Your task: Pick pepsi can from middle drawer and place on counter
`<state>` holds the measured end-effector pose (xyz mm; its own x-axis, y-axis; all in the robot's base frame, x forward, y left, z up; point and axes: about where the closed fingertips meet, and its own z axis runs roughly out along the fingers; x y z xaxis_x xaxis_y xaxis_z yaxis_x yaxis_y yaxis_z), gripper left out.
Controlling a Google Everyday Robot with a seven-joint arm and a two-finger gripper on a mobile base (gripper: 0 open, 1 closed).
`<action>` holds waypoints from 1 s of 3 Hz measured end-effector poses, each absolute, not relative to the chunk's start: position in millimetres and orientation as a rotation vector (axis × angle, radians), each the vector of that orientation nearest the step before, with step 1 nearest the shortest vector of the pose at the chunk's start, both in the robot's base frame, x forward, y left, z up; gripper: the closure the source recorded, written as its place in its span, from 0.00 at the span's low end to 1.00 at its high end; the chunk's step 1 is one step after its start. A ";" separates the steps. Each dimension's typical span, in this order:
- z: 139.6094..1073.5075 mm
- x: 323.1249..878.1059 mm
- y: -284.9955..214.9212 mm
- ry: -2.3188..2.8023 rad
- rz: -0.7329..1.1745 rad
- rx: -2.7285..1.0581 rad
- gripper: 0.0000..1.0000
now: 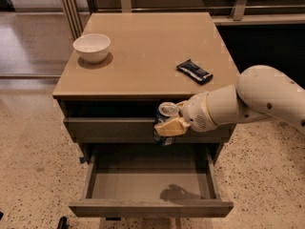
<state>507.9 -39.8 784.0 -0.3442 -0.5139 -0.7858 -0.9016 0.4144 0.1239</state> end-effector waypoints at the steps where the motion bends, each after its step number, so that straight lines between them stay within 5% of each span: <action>1: 778.7 509.4 -40.0 2.002 0.754 -1.185 1.00; 3: 879.3 514.1 -39.9 1.903 0.751 -1.186 1.00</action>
Offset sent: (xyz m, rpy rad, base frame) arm 0.0009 -0.0075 0.0332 0.0542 0.0225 -0.0214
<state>514.1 -39.9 879.3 -0.2821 -0.4684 -0.8373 -0.9140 0.3965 0.0861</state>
